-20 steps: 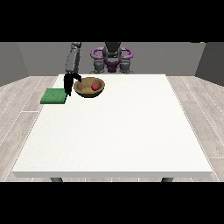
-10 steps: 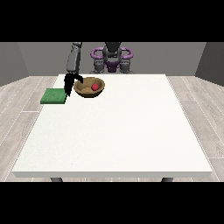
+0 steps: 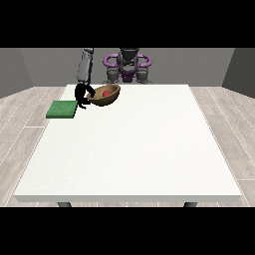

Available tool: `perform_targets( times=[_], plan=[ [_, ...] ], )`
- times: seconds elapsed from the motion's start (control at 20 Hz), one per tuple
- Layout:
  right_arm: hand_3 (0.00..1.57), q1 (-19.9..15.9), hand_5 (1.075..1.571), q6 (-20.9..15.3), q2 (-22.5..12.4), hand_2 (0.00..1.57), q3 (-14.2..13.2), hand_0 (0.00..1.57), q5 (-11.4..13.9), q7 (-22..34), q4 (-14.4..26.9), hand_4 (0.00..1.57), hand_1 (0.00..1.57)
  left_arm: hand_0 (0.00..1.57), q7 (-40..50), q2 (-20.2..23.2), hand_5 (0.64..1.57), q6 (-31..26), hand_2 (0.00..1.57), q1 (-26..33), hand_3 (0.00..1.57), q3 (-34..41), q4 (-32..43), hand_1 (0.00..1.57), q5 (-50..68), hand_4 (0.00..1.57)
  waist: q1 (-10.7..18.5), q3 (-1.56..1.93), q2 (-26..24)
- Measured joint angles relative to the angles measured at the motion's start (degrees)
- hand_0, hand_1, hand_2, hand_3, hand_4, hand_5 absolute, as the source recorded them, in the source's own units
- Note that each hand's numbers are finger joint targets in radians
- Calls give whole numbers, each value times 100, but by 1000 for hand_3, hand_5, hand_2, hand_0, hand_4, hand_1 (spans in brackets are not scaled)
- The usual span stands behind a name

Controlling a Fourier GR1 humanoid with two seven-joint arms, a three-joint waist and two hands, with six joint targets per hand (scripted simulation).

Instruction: Pick the cup and pour the ball into the bowl, then pick the bowl and place it on the pad

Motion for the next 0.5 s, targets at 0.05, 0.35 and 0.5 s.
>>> perform_targets(
  times=[0.05, 0.35, 0.5],
  plan=[
    [1413, 54, 1525, -78, -11, 1571, 34, 1571, 49, 34, -97, 922, 1571, 0, 0, 15, 1519, -5, 0, -14, 0, 20, 1, 0, 23, 1112, 27, 10, 30],
    [1248, 285, 1546, -504, -89, 1571, 156, 1571, 123, 739, -634, 1012, 1571, 0, -44, 38, 1526, -120, 0, 78, 0, 80, 65, 0, 122, 1186, 152, 172, 19],
    [1068, 295, 1554, -590, -200, 1571, 247, 1571, 33, 1505, -889, 1024, 1571, 0, -31, 60, 1528, -161, 0, 171, 0, 117, 210, 0, 144, 1194, 128, 327, -96]
  ],
)
